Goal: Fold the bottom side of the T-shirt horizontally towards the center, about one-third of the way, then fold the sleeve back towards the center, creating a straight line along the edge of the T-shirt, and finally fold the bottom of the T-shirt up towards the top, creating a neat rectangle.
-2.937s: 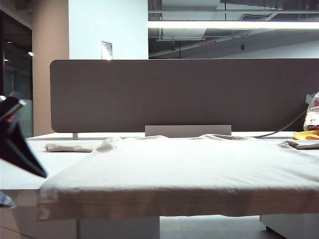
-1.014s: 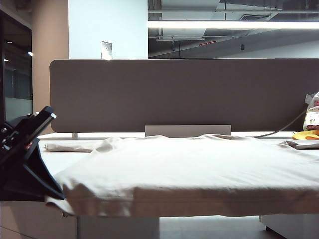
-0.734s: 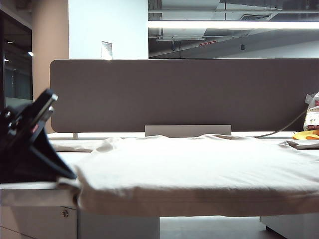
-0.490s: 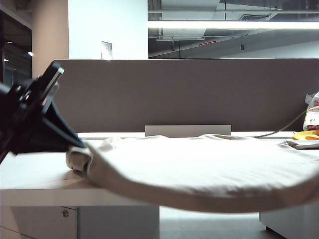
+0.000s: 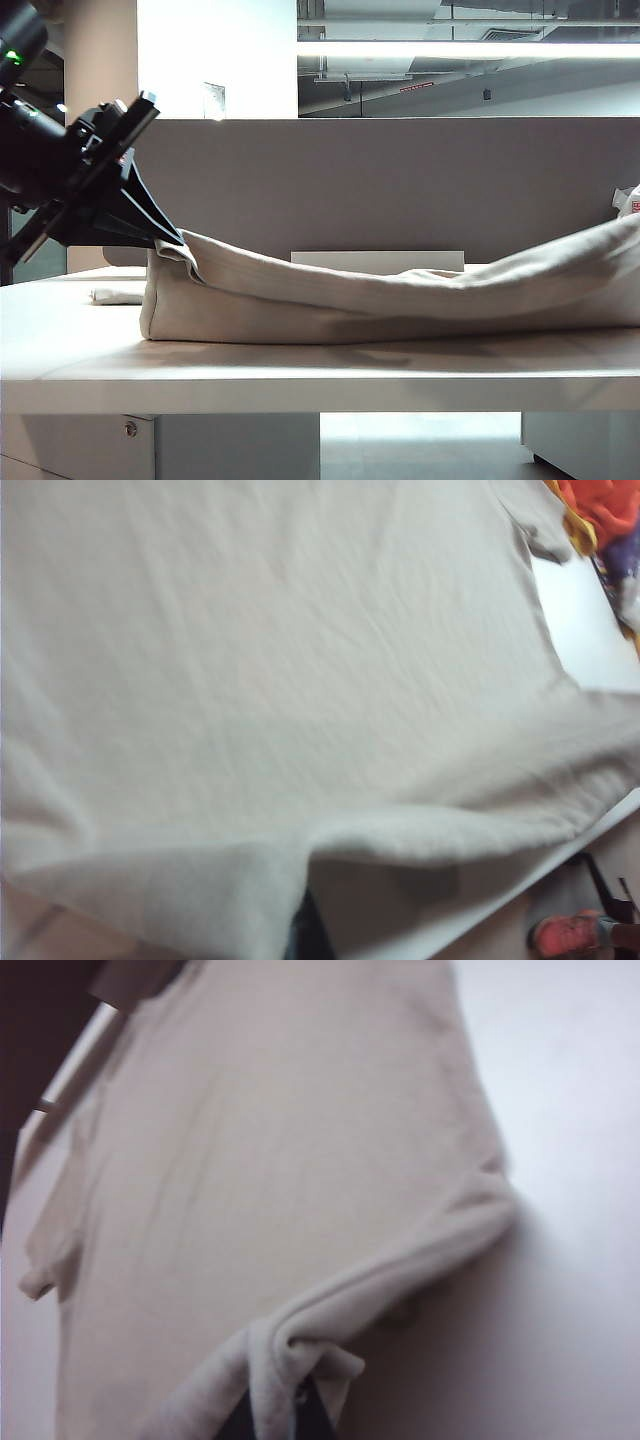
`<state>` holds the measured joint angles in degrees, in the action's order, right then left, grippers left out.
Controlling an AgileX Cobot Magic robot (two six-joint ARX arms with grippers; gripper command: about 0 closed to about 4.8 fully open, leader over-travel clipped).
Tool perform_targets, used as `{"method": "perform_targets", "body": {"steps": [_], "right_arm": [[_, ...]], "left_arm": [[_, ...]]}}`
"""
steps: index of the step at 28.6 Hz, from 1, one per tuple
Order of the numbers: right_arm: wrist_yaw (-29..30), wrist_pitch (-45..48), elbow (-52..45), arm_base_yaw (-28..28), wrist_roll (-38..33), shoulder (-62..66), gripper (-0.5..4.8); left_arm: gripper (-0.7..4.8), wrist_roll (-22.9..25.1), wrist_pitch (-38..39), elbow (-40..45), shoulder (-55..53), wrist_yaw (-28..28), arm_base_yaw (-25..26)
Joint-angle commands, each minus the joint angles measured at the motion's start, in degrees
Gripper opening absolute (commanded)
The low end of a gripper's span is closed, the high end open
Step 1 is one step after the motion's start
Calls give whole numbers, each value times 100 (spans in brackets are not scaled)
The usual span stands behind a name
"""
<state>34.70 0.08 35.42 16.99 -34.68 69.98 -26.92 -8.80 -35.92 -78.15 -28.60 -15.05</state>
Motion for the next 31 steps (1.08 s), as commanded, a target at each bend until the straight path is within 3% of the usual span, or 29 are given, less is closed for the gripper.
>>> {"method": "perform_targets", "body": {"steps": [1, 14, 20, 31], "right_arm": [[55, 22, 164, -70, -7, 352, -6], [146, 291, 938, -236, -4, 1534, -6], [140, 332, 1493, -411, -4, 2118, -6], [101, 472, 2218, -487, -2, 2920, -6]], "left_arm": [[-6, 162, 221, -308, -262, 37, 42], [-6, 435, 234, -1043, -940, 684, 74], [-6, 444, 232, -1534, -1381, 702, 249], [-6, 553, -345, -1543, -1718, 1082, 321]]}}
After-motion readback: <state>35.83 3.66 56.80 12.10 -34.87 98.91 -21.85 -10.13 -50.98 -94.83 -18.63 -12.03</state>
